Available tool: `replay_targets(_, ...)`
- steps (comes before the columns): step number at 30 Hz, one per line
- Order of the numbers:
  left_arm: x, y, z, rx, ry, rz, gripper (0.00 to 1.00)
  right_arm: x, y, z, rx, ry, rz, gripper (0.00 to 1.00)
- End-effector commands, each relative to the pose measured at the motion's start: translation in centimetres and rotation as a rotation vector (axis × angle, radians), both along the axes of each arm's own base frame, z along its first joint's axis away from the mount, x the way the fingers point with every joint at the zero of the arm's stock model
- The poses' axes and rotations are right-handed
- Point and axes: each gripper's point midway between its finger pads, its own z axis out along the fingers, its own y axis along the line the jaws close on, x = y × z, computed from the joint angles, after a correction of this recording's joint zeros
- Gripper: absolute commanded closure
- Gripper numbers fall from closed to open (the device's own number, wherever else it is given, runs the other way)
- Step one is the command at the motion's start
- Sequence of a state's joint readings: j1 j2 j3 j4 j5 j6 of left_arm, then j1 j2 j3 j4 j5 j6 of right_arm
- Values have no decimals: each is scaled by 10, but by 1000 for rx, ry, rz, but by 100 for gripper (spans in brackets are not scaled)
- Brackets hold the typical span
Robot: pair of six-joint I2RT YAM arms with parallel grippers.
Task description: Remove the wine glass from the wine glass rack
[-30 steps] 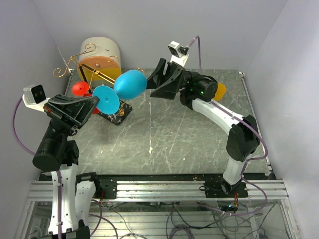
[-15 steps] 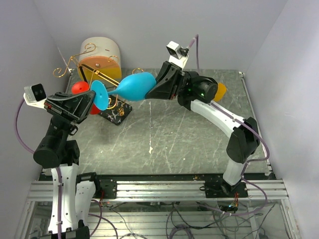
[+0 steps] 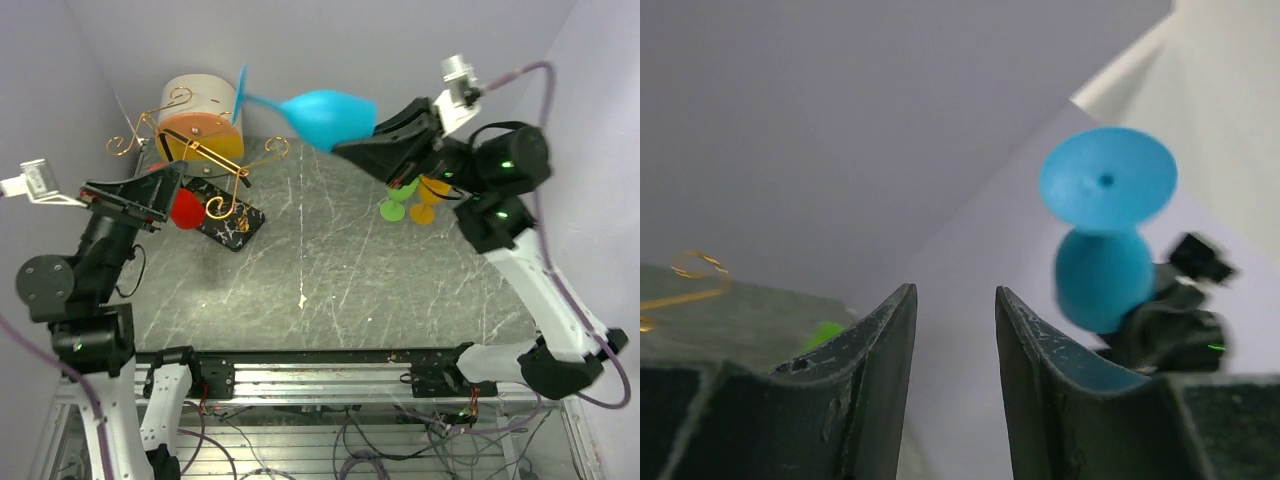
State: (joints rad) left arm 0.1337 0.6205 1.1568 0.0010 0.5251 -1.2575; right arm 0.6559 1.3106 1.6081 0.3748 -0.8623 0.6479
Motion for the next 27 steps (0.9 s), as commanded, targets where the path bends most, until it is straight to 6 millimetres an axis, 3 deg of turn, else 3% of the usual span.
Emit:
replay_targets(1,8,50,-49,344,208,399,53,95,-48,-58,-304,195,-688,100)
replay_targets(5,17,62,-55,444,259,454,54,158,-117,-96,-451,371,-1208,100)
replay_targets(9,39,69,-85,573,390,433,57,187,-143,-122,-590,453,-1446,100)
replay_targets(12,43,86,-112,674,525,472,59,187,-136,-136,-669,507,-1415,100)
replay_targets(17,37,106,-126,725,581,573,59,178,-128,-167,-810,580,-1341,100)
replay_targets(22,42,101,-142,739,600,522,59,181,-127,-221,-965,660,-1251,100)
replay_targets(27,41,97,-153,743,604,499,59,186,-143,-280,-1084,782,-1188,100)
